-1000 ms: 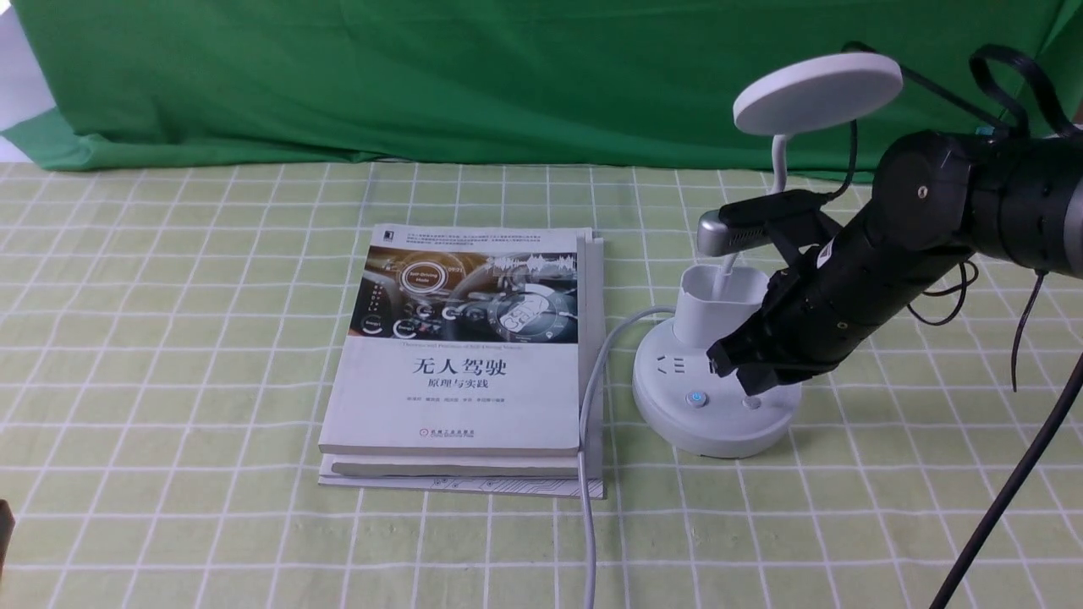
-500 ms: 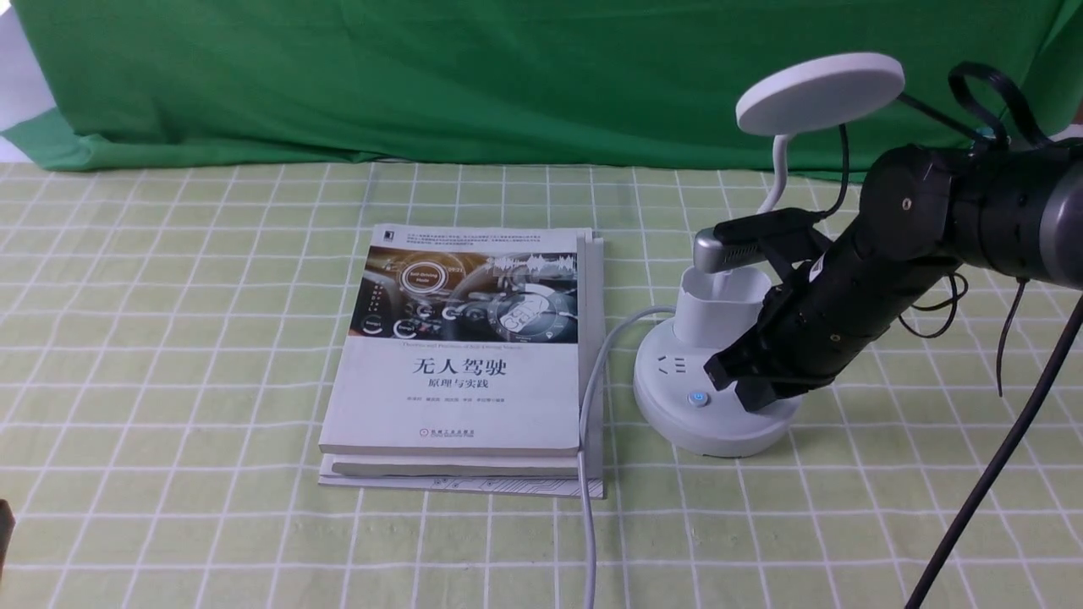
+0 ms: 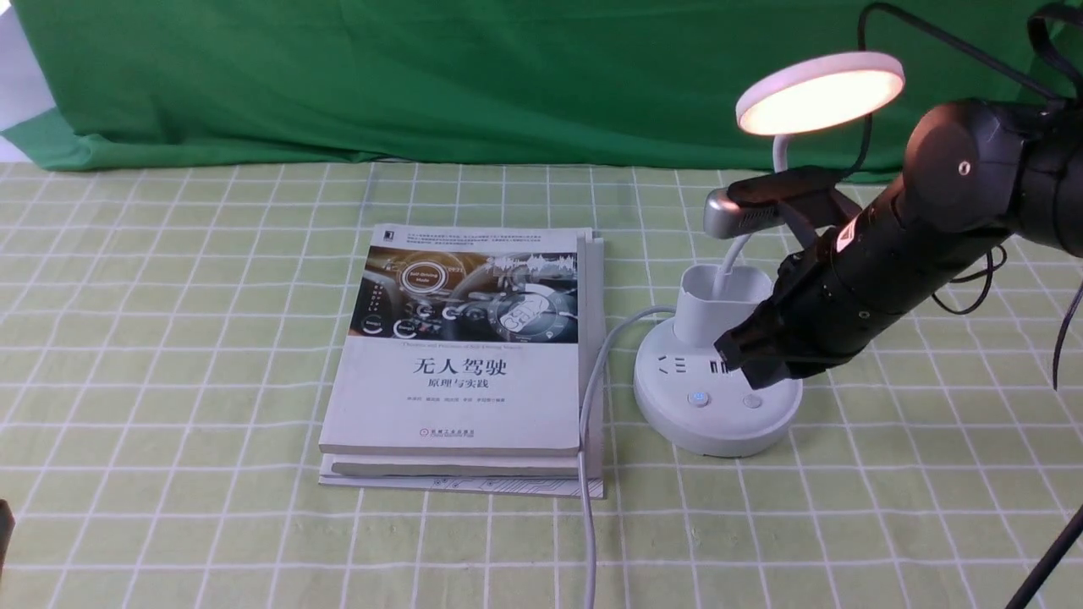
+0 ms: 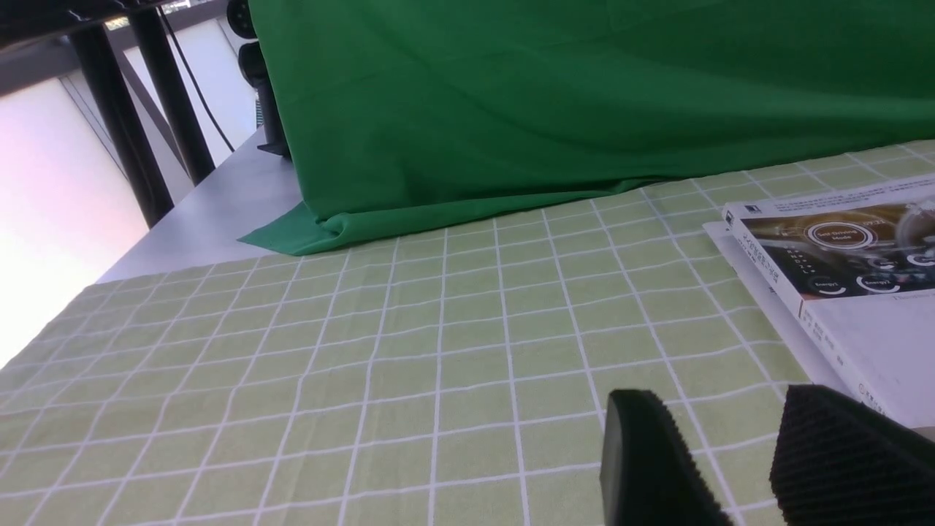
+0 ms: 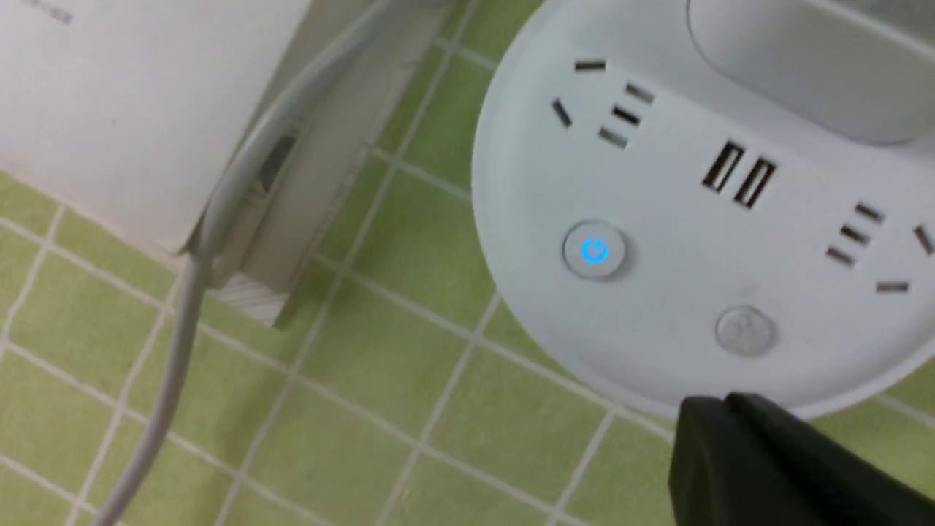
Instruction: Turn on the table lamp on the green coffee tablecloth with your hand.
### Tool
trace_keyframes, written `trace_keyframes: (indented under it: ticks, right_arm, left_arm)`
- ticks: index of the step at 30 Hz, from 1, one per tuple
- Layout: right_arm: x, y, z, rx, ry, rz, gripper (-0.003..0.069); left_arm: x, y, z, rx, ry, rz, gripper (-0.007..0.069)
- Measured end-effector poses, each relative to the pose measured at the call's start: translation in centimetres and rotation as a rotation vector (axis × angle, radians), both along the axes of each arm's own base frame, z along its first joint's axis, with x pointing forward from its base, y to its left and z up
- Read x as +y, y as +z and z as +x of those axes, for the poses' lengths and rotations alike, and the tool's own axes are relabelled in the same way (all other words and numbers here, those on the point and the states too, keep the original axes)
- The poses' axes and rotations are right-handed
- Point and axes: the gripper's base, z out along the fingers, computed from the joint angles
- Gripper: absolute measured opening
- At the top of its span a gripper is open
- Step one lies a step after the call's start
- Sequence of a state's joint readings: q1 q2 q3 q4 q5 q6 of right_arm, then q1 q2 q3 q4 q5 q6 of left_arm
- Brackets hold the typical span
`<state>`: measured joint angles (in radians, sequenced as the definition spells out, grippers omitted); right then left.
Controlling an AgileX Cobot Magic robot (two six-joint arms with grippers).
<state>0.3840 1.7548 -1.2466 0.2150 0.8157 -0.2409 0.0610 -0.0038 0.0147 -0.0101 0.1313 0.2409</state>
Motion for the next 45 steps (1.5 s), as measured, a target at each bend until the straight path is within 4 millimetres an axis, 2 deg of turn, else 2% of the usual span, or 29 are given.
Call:
trace_keyframes:
  ticks: [5, 9, 16, 20, 23, 27, 36, 43, 45]
  right_arm:
    - [-0.6, -0.2, -1.6, 0.024, -0.007, -0.007, 0.003]
    - [-1.7, 0.7, -4.3, 0.015, -0.01, -0.003, 0.003]
    - [-4.1, 3.6, -10.1, -0.076, -0.028, 0.042, 0.003]
    - [-5.6, 4.6, -13.9, -0.13, -0.058, 0.08, 0.003]
    - [-6.4, 5.0, -15.9, -0.161, -0.077, 0.105, 0.003]
    - [-7.4, 6.5, -18.4, -0.216, -0.126, 0.165, 0.003]
    - [-8.6, 9.5, -21.1, -0.428, -0.149, 0.28, 0.0052]
    - [-9.3, 10.1, -21.9, -0.529, -0.147, 0.272, 0.0066]
    - [-9.8, 9.9, -22.2, -0.577, -0.166, 0.269, 0.0044]
  left_arm:
    - [0.0, 0.0, 0.0, 0.0, 0.0, 0.0, 0.0242]
    - [0.0, 0.0, 0.0, 0.0, 0.0, 0.0, 0.0242]
    - [0.0, 0.0, 0.0, 0.0, 0.0, 0.0, 0.0242]
    - [0.0, 0.0, 0.0, 0.0, 0.0, 0.0, 0.0242]
    - [0.0, 0.0, 0.0, 0.0, 0.0, 0.0, 0.0242]
    - [0.0, 0.0, 0.0, 0.0, 0.0, 0.0, 0.0242]
    - [0.0, 0.0, 0.0, 0.0, 0.0, -0.001, 0.0242]
    - [0.0, 0.0, 0.0, 0.0, 0.0, 0.0, 0.0242]
    - [0.0, 0.0, 0.0, 0.0, 0.0, 0.0, 0.0242]
